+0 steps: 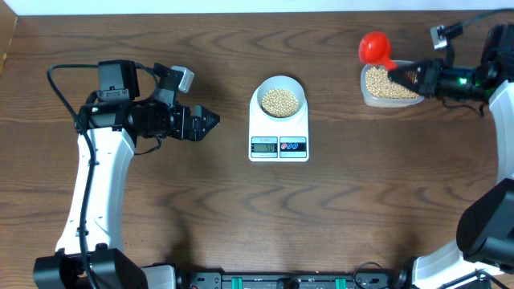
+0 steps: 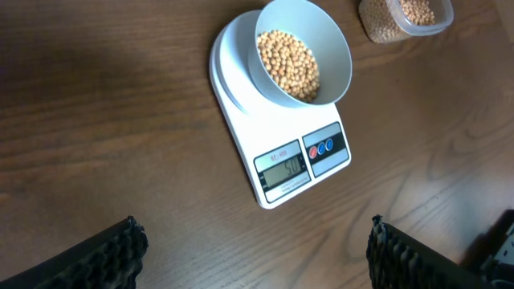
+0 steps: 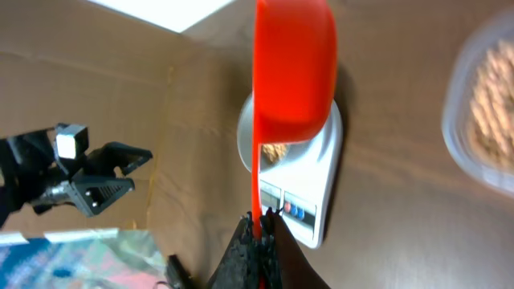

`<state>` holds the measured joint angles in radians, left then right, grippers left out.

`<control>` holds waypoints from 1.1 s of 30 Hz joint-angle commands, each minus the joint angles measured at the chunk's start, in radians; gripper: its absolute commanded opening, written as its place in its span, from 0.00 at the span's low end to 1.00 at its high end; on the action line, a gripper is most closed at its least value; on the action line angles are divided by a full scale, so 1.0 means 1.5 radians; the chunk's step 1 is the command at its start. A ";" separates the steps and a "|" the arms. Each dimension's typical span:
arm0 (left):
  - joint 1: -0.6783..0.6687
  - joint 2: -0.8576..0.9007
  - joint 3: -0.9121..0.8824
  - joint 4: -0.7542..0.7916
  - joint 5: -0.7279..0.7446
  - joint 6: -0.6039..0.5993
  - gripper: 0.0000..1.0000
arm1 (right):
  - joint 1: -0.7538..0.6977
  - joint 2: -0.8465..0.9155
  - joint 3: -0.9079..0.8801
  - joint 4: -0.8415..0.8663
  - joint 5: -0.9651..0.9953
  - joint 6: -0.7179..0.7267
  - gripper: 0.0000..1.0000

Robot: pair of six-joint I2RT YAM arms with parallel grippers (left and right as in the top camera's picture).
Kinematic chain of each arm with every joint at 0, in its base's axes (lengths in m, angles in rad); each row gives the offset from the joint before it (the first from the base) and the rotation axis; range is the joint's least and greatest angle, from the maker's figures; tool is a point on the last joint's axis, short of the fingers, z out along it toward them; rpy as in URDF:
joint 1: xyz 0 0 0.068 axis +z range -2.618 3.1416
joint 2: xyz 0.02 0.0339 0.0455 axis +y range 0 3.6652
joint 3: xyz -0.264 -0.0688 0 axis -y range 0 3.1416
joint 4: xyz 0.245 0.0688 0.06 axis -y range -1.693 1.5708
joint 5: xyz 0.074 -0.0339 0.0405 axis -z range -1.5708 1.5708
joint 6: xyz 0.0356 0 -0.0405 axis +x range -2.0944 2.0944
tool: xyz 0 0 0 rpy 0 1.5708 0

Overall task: Scoop item into bowl and weigh 50g on scale
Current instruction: 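Carry the red scoop to the front right and lower it onto the table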

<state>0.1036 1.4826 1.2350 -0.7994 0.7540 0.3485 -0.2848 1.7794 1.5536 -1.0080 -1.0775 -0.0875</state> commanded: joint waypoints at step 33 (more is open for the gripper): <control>0.003 -0.012 0.008 0.000 0.008 0.011 0.90 | -0.171 -0.645 -0.209 -0.359 0.814 0.656 0.01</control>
<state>0.1036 1.4826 1.2350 -0.8013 0.7544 0.3485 -0.5354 0.8139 1.3689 -1.6039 0.1463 0.8059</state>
